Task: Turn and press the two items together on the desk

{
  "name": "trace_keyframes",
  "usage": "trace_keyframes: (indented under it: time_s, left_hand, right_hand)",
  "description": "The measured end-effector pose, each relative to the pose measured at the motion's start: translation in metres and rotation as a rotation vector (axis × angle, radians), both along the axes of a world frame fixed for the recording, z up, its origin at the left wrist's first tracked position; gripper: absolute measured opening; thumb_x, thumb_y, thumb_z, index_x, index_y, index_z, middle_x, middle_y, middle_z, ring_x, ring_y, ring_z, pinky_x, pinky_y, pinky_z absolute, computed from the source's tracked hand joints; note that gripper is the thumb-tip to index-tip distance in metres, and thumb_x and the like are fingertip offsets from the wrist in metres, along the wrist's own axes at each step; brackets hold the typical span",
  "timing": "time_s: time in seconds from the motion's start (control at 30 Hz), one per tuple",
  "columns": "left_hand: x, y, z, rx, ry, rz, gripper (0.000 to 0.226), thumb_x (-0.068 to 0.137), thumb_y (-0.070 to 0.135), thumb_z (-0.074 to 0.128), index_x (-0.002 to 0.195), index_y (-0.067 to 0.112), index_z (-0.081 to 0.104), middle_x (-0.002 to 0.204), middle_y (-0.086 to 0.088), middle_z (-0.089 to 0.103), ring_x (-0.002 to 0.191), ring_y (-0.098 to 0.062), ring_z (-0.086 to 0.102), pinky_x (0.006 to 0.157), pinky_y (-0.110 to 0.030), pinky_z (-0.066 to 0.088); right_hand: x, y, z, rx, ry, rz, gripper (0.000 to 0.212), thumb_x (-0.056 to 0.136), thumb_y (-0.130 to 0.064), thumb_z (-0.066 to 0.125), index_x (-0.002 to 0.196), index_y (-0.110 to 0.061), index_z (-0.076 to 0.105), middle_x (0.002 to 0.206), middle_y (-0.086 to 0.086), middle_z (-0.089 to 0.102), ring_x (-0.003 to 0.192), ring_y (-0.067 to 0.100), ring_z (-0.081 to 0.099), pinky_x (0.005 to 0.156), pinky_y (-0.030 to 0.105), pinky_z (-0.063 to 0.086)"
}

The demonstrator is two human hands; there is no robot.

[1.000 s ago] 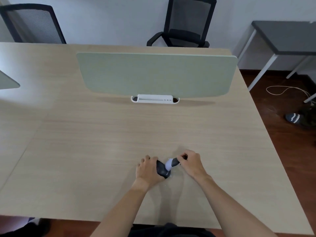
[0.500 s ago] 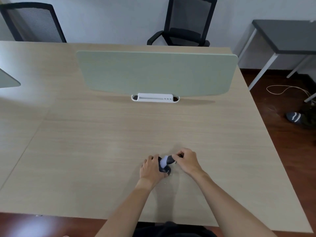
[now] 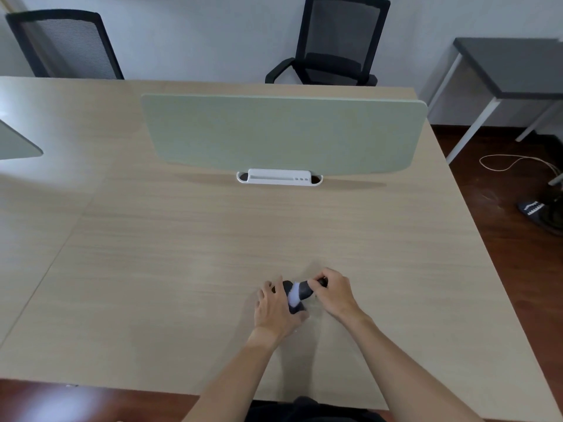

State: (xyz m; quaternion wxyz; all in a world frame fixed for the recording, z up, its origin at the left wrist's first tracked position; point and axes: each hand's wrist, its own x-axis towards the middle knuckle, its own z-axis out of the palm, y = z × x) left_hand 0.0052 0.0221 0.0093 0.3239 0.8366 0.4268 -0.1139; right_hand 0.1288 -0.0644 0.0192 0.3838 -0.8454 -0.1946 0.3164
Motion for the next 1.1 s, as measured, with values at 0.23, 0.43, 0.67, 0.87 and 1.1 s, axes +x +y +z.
trace_keyframes:
  time_s: [0.23, 0.43, 0.67, 0.87, 1.1]
  left_hand:
    - [0.001, 0.005, 0.001, -0.089, -0.045, 0.076, 0.084, 0.065, 0.034, 0.078, 0.133, 0.008, 0.035, 0.113, -0.006, 0.039, 0.109, -0.030, 0.051, 0.085, -0.029, 0.046]
    - [0.005, 0.009, 0.003, -0.128, -0.029, 0.102, 0.071, 0.068, 0.026, 0.080, 0.124, 0.008, 0.042, 0.118, -0.011, 0.050, 0.109, -0.029, 0.054, 0.084, -0.030, 0.045]
    - [0.007, 0.010, 0.007, -0.126, 0.003, 0.128, 0.062, 0.067, 0.024, 0.076, 0.118, 0.007, 0.045, 0.112, -0.010, 0.060, 0.105, -0.030, 0.061, 0.077, -0.032, 0.048]
    - [0.011, 0.011, 0.012, -0.145, 0.046, 0.134, 0.063, 0.066, 0.019, 0.081, 0.115, 0.003, 0.044, 0.112, -0.013, 0.060, 0.106, -0.033, 0.061, 0.073, -0.033, 0.046]
    - [0.009, 0.009, 0.014, -0.129, 0.044, 0.118, 0.065, 0.064, 0.019, 0.083, 0.112, 0.004, 0.043, 0.109, -0.013, 0.061, 0.101, -0.033, 0.062, 0.070, -0.033, 0.045]
  right_hand:
    - [0.008, 0.000, -0.007, -0.182, -0.193, 0.097, 0.011, 0.086, -0.016, 0.059, 0.076, -0.013, 0.060, 0.080, 0.001, 0.063, 0.076, 0.021, 0.059, 0.063, 0.031, 0.047]
    - [0.003, 0.005, -0.002, -0.032, -0.043, 0.056, 0.007, 0.085, -0.013, 0.064, 0.080, -0.010, 0.067, 0.080, 0.002, 0.066, 0.073, 0.010, 0.057, 0.059, 0.016, 0.041]
    - [0.004, 0.005, -0.003, -0.180, -0.303, 0.065, 0.009, 0.090, -0.017, 0.056, 0.082, -0.013, 0.059, 0.086, 0.001, 0.063, 0.080, 0.022, 0.059, 0.067, 0.035, 0.049]
    - [0.000, 0.021, 0.003, -0.065, 0.046, 0.136, 0.011, 0.085, -0.019, 0.065, 0.081, -0.008, 0.068, 0.078, 0.003, 0.066, 0.072, 0.017, 0.058, 0.060, 0.022, 0.043]
    - [0.003, 0.018, -0.001, -0.140, -0.261, -0.077, 0.013, 0.091, -0.016, 0.058, 0.081, -0.009, 0.061, 0.081, 0.003, 0.063, 0.075, 0.023, 0.060, 0.062, 0.035, 0.049]
